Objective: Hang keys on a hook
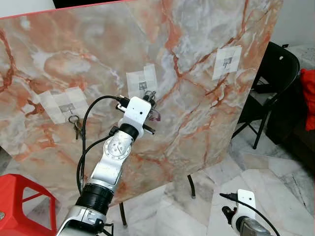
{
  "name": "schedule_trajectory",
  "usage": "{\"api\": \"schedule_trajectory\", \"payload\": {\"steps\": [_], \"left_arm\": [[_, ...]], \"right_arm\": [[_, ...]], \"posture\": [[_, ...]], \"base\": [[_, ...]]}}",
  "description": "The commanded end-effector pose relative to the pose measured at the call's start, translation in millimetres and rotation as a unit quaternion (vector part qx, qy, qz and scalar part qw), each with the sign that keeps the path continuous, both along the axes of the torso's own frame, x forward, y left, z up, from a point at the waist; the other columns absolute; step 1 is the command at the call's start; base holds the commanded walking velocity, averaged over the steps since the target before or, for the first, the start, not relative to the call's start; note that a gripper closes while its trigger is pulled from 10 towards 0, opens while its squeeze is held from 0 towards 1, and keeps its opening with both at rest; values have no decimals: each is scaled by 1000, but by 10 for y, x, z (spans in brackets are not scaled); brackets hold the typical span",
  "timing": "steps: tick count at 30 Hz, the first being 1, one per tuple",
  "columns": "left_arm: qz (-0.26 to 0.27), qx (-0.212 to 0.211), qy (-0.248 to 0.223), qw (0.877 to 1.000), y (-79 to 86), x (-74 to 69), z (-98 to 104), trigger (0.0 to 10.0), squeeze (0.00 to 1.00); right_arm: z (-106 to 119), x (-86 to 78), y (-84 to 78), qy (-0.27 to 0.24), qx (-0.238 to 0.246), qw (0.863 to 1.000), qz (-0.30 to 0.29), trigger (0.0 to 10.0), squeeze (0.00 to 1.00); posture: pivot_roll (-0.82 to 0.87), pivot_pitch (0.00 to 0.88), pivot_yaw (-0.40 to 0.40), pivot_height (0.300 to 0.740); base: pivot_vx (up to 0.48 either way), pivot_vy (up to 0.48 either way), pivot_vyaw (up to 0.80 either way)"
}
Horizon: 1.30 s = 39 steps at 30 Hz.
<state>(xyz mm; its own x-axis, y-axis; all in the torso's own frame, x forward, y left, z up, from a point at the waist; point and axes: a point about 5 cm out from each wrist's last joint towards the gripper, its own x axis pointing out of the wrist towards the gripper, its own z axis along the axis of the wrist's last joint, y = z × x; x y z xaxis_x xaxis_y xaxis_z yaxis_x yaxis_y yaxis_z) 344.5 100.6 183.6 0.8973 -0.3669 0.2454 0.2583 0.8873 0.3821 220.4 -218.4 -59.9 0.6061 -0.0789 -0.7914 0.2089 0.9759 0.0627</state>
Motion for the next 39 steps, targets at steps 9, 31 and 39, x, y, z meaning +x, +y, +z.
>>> {"api": "schedule_trajectory", "payload": {"steps": [9, 31, 39], "left_arm": [[16, 57, 19, 998, 40, 30, -85, 10000, 1000], [1, 28, 40, 999, 164, -127, -173, 10000, 1000], [18, -10, 73, 997, 430, -351, -369, 10000, 145]], "right_arm": [[7, 14, 1, 2, 5, 1000, -10, 10000, 0], [9, 17, -2, 5, 2, 1000, -2, 10000, 0], [13, 20, -10, 3, 2, 1000, -7, 10000, 0]], "posture": [[29, 0, 19, 740], [51, 0, 18, 740], [41, 0, 11, 740]], "base": [[0, 0, 0], [0, 0, 0], [0, 0, 0]]}}
